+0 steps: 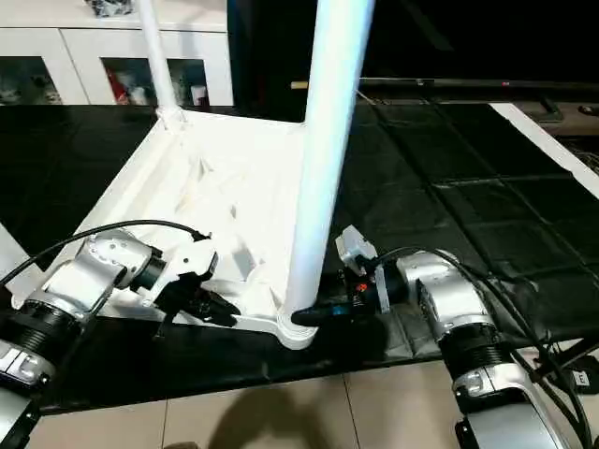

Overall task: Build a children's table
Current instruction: Rotate leg to tighten

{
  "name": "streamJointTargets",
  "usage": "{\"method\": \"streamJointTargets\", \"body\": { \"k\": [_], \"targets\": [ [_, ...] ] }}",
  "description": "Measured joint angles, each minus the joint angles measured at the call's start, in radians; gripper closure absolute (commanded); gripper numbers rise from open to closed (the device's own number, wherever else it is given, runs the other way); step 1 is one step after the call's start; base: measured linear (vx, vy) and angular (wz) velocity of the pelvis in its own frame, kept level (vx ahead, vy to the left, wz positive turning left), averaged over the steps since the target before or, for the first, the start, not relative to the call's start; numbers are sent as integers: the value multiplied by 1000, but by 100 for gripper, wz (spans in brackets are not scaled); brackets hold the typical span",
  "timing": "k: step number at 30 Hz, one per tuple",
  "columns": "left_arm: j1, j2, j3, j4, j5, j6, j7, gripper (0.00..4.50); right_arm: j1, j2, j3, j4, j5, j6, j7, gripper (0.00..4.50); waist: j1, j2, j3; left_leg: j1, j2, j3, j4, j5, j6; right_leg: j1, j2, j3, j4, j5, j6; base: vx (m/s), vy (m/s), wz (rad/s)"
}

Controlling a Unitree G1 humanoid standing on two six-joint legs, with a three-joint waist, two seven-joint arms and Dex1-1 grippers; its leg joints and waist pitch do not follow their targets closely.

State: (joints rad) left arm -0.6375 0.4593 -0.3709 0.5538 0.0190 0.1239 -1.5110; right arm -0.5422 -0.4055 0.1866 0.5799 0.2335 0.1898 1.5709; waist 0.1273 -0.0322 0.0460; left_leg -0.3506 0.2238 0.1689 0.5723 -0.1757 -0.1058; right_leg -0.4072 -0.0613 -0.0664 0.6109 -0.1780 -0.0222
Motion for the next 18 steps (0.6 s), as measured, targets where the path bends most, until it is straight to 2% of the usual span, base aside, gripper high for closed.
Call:
{"method": "streamJointTargets", "body": {
  "k": [2, 4, 7, 9, 12, 14, 18],
  "targets": [
    [-9, -10, 4, 13, 4, 24, 29, 450, 26, 19, -25, -26, 3, 16, -55, 238, 2, 0, 0, 1, 0, 0, 1, 0, 0, 2, 0, 0, 1, 0, 0, 0, 0, 0],
    [-11, -16, 13, 15, 16, 50, 63, 450, 41, 39, -42, -28, 3, 16, -118, 241, -4, 0, 0, 2, 1, 0, 2, 0, 0, 5, 0, 0, 1, 0, 0, 0, 0, 0],
    [-12, -42, 45, 23, 21, 117, 151, 450, 55, 79, -85, -30, -11, 9, -281, 245, -23, -1, -1, 4, 1, 0, 4, 0, 0, 6, 0, 0, 1, -2, 4, 0, 0, 0],
    [-11, -69, 60, 23, 23, 154, 207, 450, 60, 104, -112, -30, -18, 10, -386, 248, -42, -1, -1, 5, 0, 0, 5, 1, -1, 6, 0, 0, 0, -2, 4, 0, 0, 0],
    [-12, -131, 94, 32, 32, 216, 330, 450, 58, 174, -171, -41, -40, 61, -596, 252, -65, -2, -2, 9, -1, -1, 7, 1, -1, 6, 0, 0, 0, -2, 5, 0, 0, 0],
    [-18, -193, 128, 58, 35, 251, 433, 450, 44, 221, -201, -49, -68, 97, -753, 252, -74, -2, -2, 12, -2, 0, 7, 1, -1, 8, 0, 0, 0, -2, 5, 0, 0, 0],
    [-40, -279, 164, 98, 36, 286, 581, 450, 9, 277, -233, -48, -114, 143, -961, 252, -75, -2, -2, 12, -3, -1, 7, 1, -1, 8, 0, 0, -2, -2, 5, 0, 0, 0]
  ]
}}
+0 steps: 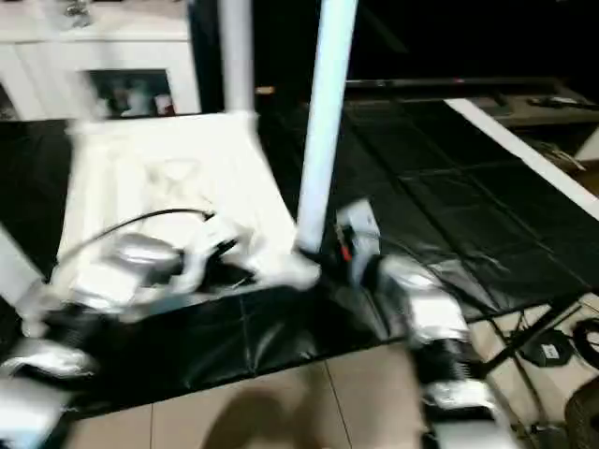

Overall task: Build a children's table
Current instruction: Rotate leg to tighten

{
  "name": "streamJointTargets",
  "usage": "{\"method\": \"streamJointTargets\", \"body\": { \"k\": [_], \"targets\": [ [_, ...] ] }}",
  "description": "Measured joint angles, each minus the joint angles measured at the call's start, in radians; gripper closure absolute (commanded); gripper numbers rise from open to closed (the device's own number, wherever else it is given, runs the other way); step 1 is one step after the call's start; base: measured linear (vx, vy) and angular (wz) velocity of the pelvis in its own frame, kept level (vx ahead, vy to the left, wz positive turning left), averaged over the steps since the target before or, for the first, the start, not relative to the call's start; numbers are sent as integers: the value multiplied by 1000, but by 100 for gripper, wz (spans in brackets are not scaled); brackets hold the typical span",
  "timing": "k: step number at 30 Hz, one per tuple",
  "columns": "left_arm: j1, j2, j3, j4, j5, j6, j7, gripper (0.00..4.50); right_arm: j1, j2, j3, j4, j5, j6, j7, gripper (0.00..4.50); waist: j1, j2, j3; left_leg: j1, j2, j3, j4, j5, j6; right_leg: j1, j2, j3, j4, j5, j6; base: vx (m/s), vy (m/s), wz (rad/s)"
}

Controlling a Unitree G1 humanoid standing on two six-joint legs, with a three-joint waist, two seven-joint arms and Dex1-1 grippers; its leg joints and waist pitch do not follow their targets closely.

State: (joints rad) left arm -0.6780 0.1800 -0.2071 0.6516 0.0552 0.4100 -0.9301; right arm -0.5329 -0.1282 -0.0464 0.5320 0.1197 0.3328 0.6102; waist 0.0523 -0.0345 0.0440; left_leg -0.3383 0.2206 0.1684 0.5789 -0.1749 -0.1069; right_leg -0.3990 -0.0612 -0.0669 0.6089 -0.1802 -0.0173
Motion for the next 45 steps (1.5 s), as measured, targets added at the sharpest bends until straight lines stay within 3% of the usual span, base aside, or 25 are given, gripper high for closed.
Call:
{"method": "streamJointTargets", "body": {
  "k": [5, 7, 10, 11, 13, 21, 26, 34, 40, 45],
  "targets": [
    [-5, -45, 17, 3, 0, 26, 75, 450, -21, 13, 0, 10, -44, 2, -79, 252, 2, -1, -3, 0, -2, 0, -4, -1, 1, 0, -1, 1, -1, 0, 0, 0, 0, 0],
    [-5, -45, 17, 1, 0, 27, 72, 450, -20, 13, 0, 7, -44, 2, -79, 199, 2, -1, -3, 0, -2, 0, -6, -1, 1, 0, -1, 1, -1, 0, 0, 0, 0, 0],
    [-5, -40, 15, -3, 2, 26, 62, 450, -15, 23, 1, 1, -45, 4, -79, 187, 3, -1, -3, 0, -2, 0, -9, -1, 1, -1, -1, 1, -1, 0, 0, 0, 0, 0],
    [-4, -35, 10, -9, 5, 25, 52, 450, -12, 23, 2, -3, -47, 4, -78, 152, 3, 0, -3, 0, -2, 0, -10, -1, 1, -2, -1, 1, -1, 0, 0, 0, 0, 0],
    [2, -22, 2, -28, 7, 23, 31, 450, 3, 23, 7, -20, -48, 0, -69, 142, 2, -1, -3, -1, -1, 0, -11, -1, 1, -3, 0, 1, -1, 0, 0, 0, 0, 0],
    [25, 80, -51, -76, 5, -50, -142, 450, 65, -57, 50, -80, 9, -30, 176, 71, 10, -1, -2, -3, 2, 0, -18, -2, -1, -6, 2, 0, -2, 2, -6, 0, 0, 0],
    [37, 132, -78, -88, -6, -110, -263, 450, 71, -131, 102, -99, 45, -27, 370, 25, 32, -1, -2, -4, 2, 0, -17, -2, -1, -6, 1, 1, -3, 1, -6, 0, 0, 0],
    [44, 222, -116, -113, -32, -165, -440, 450, 67, -187, 129, -34, 73, -97, 572, 25, 47, -1, 0, -10, 2, 0, -15, -3, -1, -9, 1, 0, -3, 2, -6, 0, 0, 0],
    [44, 240, -135, -110, -38, -205, -504, 450, 65, -237, 164, -30, 104, -98, 724, 25, 64, -3, 0, -11, 3, 0, -12, -3, 0, -10, 1, 0, -2, 2, -6, 0, 0, 0],
    [40, 259, -148, -105, -38, -230, -542, 450, 62, -260, 179, -27, 123, -83, 823, 81, 64, -5, 1, -11, 3, 0, -10, -3, -1, -10, 1, 0, 0, 2, -6, 0, 0, 0]
  ]
}}
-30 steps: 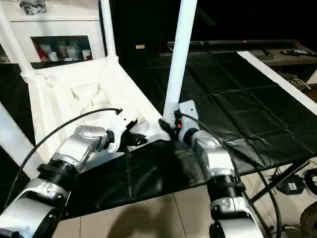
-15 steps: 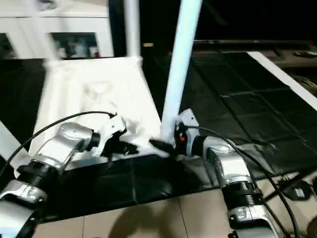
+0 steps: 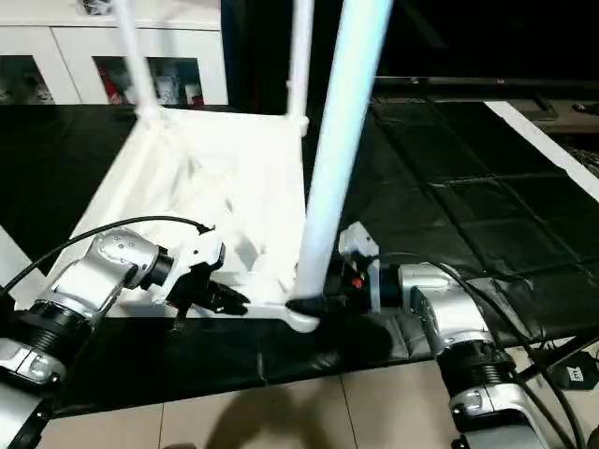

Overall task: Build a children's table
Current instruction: Rotate leg to tighten

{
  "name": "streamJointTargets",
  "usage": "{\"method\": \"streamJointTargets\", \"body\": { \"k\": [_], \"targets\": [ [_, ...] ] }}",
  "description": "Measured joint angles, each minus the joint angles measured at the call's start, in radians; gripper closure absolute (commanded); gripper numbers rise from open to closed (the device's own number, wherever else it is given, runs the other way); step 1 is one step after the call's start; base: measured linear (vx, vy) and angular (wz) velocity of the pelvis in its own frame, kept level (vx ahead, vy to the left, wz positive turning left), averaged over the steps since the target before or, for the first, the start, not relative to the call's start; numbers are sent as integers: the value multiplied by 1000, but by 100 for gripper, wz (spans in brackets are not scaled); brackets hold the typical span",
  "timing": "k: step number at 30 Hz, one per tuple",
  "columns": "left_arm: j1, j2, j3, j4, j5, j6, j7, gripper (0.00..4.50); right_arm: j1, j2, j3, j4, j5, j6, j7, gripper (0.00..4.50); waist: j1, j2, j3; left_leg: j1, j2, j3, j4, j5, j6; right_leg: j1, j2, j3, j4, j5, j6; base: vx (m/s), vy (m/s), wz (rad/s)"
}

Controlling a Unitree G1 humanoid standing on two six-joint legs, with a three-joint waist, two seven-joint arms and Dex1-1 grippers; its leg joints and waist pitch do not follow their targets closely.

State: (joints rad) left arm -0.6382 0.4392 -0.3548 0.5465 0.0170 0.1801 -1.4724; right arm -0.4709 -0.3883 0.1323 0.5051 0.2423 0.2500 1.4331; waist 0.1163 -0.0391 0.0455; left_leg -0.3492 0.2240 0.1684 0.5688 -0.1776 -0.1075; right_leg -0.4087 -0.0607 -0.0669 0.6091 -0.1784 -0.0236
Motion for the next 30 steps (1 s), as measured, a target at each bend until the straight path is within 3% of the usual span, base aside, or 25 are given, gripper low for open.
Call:
{"method": "streamJointTargets", "body": {
  "k": [5, 17, 25, 30],
  "targets": [
    [-1, 25, -12, -1, -2, -16, -42, 450, -39, -19, 25, 35, -2, -26, 65, 115, 0, 0, 0, 0, 0, 0, 1, 0, 0, 0, 0, 0, 1, 0, 0, 0, 0, 0],
    [-1, 27, -15, 0, -2, -36, -47, 450, -42, -19, 32, 48, 1, -27, 110, 225, 1, -2, 1, 0, 0, 0, 1, 0, 0, 0, 0, 0, 1, 0, 0, 0, 0, 0],
    [-2, 21, -13, 7, -3, -38, -45, 450, -33, -19, 31, 36, 1, -38, 106, 238, 3, -2, 1, 0, 0, 0, 2, 0, 0, 0, 0, 0, 2, 0, 0, 0, 0, 0],
    [-2, -5, 8, 22, -3, 0, 21, 450, 17, 12, -10, -14, 3, -13, 7, 239, 7, -2, 1, 1, 1, 0, 3, 1, 0, 3, 0, 0, 3, 1, -1, 0, 0, 0]
  ]
}}
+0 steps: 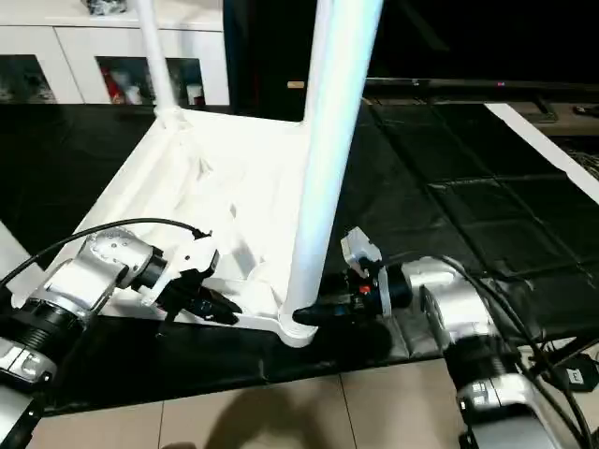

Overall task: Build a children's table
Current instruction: Rotate leg to tighten

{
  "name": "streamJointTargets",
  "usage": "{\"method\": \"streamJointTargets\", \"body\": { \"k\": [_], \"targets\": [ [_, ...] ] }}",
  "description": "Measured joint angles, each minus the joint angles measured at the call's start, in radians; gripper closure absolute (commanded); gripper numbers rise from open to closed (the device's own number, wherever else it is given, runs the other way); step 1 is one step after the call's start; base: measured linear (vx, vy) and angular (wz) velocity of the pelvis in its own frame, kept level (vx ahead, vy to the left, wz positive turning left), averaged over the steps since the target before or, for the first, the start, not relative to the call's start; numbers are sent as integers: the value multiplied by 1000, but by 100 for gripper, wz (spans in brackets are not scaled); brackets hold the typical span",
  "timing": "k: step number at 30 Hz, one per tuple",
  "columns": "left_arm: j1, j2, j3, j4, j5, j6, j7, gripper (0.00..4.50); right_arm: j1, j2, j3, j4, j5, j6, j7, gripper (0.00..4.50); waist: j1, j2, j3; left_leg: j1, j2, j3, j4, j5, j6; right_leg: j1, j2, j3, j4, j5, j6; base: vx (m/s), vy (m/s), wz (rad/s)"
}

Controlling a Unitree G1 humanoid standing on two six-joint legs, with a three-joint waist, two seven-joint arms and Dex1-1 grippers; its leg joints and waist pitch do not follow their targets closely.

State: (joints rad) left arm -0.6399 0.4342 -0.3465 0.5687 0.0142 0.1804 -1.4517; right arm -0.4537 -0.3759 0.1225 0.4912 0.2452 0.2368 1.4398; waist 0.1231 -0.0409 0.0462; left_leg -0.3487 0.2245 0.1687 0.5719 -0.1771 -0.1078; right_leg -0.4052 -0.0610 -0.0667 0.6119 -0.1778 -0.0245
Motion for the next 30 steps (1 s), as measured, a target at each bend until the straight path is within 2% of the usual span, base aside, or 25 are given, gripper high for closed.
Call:
{"method": "streamJointTargets", "body": {
  "k": [6, 11, 13, 16, 18, 22, 23, 27, 30],
  "targets": [
    [0, -76, 60, 7, 24, 106, 213, 450, 15, 100, -88, -4, -28, 11, -352, 245, -42, -1, 0, 5, 0, 0, 5, 1, -1, 2, 0, 0, -1, -2, 6, 0, 0, 0],
    [-6, -198, 127, 27, 26, 224, 436, 450, -28, 213, -148, -1, -107, 69, -694, 249, -67, -2, -1, 11, -2, 0, 4, 1, -1, 5, 0, 0, -1, -2, 6, 0, 0, 0],
    [-14, -242, 137, 31, 36, 248, 512, 450, -57, 243, -170, 11, -130, 102, -794, 249, -70, -1, -2, 11, -2, 0, 4, 1, -1, 5, 0, 0, -2, -2, 6, 0, 0, 0],
    [-22, -288, 145, 37, 41, 265, 580, 450, -81, 253, -174, 24, -153, 114, -879, 249, -70, -1, -2, 11, -2, 0, 2, 0, -1, 5, 0, 1, -3, -2, 6, 0, 0, 0],
    [-23, -294, 149, 38, 41, 267, 593, 450, -84, 258, -174, 24, -160, 109, -893, 197, -69, 1, -4, 11, -2, 0, -2, 0, -1, 4, 0, 1, -3, -2, 6, 0, 0, 0],
    [-22, -294, 151, 36, 41, 267, 592, 450, -82, 270, -174, 21, -162, 104, -899, 174, -68, 3, -4, 12, -2, 0, -5, 0, -1, 4, 1, 0, -2, -2, 6, 0, 0, 0],
    [-21, -294, 151, 34, 41, 269, 588, 450, -75, 271, -174, 12, -162, 103, -899, 148, -68, 2, -4, 12, -2, 0, -5, 0, -1, 4, 1, 0, -2, -2, 6, 0, 0, 0],
    [-17, -288, 149, 23, 41, 272, 579, 450, -56, 279, -174, -16, -161, 103, -899, 119, -68, 2, -4, 12, -2, 0, -6, 0, -1, 4, 1, 1, -3, -2, 6, 0, 0, 0],
    [-10, -260, 136, 5, 41, 265, 540, 450, -37, 276, -174, -39, -137, 104, -854, 94, -71, 2, -4, 12, -2, 1, -8, 0, -1, 2, 1, 0, -4, -2, 6, 0, 0, 0]
  ]
}}
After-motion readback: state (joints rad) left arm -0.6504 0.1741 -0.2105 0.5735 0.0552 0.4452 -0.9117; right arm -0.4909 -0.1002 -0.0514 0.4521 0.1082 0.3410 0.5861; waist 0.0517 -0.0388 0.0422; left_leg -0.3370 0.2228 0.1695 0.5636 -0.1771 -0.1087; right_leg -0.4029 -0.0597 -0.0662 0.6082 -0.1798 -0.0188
